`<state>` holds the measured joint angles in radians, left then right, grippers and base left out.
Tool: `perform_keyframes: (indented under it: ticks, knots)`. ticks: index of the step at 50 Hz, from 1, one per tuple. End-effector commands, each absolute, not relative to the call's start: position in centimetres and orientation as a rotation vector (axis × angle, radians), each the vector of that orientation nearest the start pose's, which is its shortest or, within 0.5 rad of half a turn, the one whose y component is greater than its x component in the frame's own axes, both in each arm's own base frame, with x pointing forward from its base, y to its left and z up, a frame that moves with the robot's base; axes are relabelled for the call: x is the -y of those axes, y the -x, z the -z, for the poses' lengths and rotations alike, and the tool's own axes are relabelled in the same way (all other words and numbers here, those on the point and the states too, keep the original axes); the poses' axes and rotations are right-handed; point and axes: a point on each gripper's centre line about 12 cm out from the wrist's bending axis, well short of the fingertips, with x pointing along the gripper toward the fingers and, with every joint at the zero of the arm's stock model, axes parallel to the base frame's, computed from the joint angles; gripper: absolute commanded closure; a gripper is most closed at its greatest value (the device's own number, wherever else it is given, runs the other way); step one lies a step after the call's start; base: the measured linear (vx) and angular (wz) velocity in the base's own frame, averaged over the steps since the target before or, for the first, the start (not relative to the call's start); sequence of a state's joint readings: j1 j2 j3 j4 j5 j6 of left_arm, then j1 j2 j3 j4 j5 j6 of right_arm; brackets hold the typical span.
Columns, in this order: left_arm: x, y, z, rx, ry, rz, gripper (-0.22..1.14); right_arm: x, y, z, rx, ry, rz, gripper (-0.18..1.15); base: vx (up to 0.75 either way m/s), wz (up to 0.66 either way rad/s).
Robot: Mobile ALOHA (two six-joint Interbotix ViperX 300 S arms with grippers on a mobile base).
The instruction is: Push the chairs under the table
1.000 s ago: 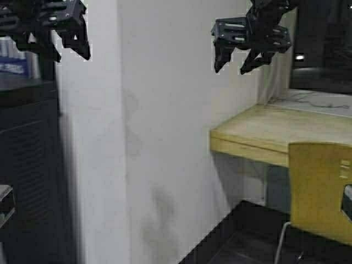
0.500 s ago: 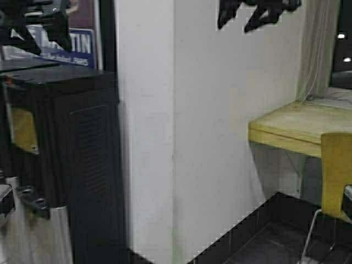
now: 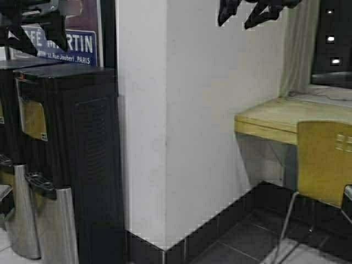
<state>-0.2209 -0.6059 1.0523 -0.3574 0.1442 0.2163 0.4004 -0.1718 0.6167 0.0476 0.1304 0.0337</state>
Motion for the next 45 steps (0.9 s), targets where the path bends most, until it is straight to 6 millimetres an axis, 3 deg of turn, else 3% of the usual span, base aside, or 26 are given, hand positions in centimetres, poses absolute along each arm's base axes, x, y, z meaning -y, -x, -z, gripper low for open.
perform_keyframes:
  ticks: [1, 32, 45]
  knots:
    - [6.0, -24.3, -21.8, -0.582, 0.088, 0.221, -0.01, -14.8, -35.4, -23.7, -0.585, 0.049, -0.369, 0.04, -0.39, -0.09]
    - [6.2, -24.6, -22.0, -0.598, 0.119, 0.218, -0.01, -14.7, -35.1, -23.4, -0.617, 0.063, -0.368, 0.04, -0.35, -0.14]
    - [6.1, -24.3, -21.9, -0.600, 0.121, 0.218, -0.01, -14.6, -34.7, -24.7, -0.585, 0.046, -0.368, 0.04, -0.31, -0.19]
